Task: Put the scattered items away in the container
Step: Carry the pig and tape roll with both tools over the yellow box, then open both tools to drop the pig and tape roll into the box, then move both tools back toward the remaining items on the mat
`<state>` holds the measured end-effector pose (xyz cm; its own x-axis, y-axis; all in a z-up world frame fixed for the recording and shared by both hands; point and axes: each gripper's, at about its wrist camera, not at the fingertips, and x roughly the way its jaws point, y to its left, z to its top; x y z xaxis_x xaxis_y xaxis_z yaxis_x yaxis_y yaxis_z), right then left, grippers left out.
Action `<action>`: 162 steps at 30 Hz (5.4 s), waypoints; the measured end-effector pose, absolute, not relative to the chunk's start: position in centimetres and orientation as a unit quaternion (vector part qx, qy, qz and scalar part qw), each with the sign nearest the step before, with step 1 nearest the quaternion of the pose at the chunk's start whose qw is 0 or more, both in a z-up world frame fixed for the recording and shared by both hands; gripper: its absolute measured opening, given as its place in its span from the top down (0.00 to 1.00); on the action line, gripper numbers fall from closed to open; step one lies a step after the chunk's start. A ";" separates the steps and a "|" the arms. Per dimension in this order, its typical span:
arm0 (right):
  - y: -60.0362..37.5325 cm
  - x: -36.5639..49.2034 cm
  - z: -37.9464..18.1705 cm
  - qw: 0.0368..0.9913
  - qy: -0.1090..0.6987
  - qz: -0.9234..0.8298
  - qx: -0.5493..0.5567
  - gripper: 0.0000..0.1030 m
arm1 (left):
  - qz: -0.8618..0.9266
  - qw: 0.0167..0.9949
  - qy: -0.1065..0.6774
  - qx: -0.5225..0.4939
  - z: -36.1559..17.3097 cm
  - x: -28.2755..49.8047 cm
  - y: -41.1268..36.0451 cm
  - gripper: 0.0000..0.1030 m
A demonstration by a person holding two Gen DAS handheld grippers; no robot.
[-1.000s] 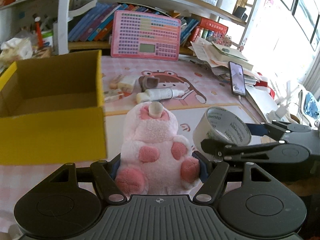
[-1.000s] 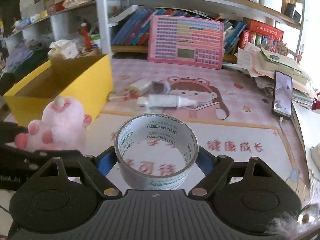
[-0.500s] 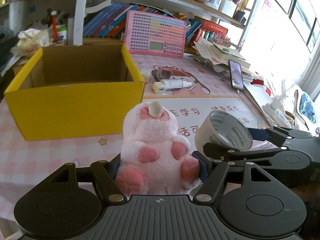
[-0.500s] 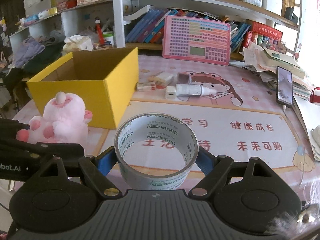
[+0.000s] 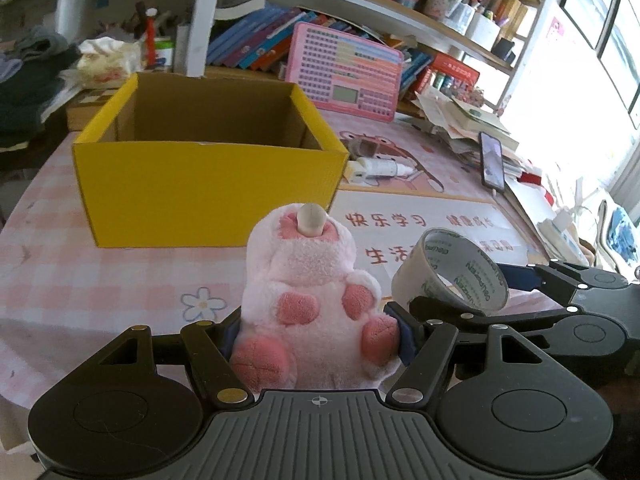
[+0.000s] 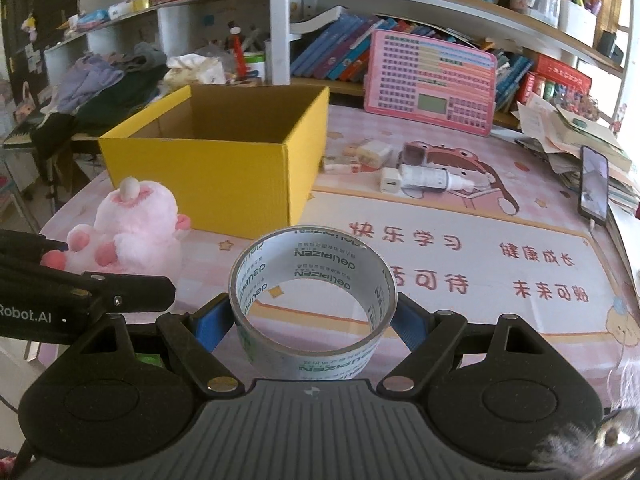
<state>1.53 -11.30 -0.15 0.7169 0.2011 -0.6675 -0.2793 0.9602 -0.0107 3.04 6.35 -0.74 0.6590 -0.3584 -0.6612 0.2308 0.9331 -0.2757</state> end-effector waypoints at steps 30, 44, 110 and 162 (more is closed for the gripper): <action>-4.3 3.8 1.1 0.917 0.295 0.242 -0.117 0.19 | -0.074 0.928 0.349 -0.109 0.5 3.2 13.1 0.31; -3.1 10.5 4.3 0.926 0.190 0.274 -0.174 0.19 | -0.081 0.949 0.293 -0.079 5.1 10.7 14.1 0.31; -4.3 14.9 8.2 0.908 0.188 0.291 -0.237 0.05 | -0.040 0.970 0.241 -0.003 8.9 12.1 12.5 0.10; -20.3 4.6 0.6 0.943 0.333 0.003 0.010 0.23 | -0.213 0.915 0.341 0.031 1.6 6.1 -2.1 0.08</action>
